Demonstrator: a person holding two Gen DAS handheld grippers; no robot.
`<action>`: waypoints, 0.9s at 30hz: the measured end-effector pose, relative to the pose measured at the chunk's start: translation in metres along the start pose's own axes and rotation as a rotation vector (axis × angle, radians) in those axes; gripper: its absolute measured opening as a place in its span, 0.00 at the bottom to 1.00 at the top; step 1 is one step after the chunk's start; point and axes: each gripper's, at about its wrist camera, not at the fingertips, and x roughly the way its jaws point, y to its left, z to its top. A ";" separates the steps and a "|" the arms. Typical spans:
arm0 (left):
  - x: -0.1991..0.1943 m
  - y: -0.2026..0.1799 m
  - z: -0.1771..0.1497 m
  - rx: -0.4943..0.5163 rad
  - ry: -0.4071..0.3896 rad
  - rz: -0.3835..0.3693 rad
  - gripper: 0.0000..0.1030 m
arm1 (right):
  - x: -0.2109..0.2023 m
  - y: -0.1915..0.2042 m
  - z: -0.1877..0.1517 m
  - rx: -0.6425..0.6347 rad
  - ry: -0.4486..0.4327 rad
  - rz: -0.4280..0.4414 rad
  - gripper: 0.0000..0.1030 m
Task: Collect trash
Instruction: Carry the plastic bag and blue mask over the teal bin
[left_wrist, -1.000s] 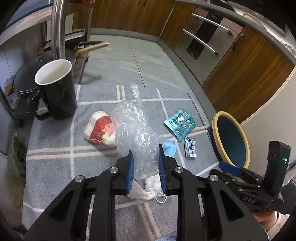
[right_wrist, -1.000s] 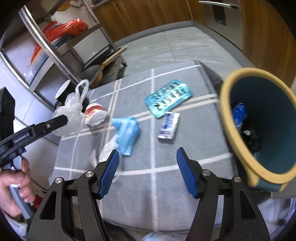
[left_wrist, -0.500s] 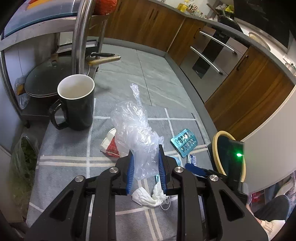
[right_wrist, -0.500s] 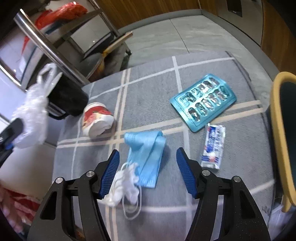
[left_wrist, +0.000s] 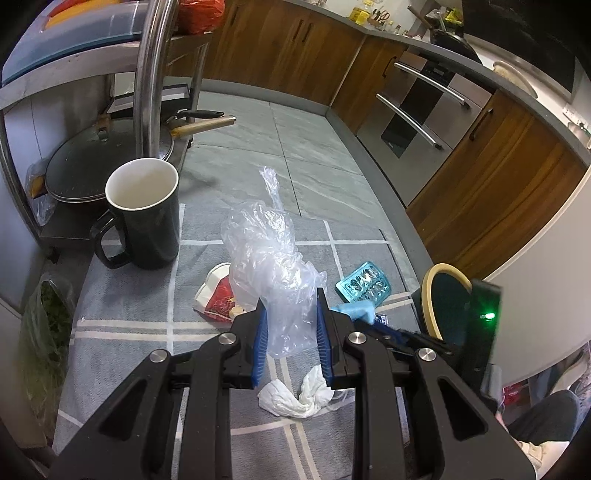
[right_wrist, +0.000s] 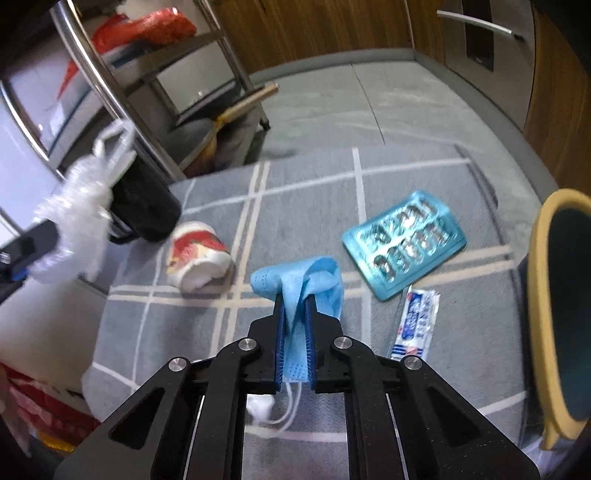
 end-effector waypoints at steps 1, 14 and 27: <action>0.000 0.000 0.000 0.000 0.000 0.000 0.21 | -0.007 -0.001 0.001 0.002 -0.014 0.001 0.09; -0.006 -0.015 0.006 0.002 -0.021 -0.031 0.21 | -0.096 -0.028 0.009 0.024 -0.170 -0.009 0.09; 0.011 -0.077 -0.001 0.090 0.025 -0.144 0.21 | -0.154 -0.076 -0.020 0.068 -0.214 -0.052 0.09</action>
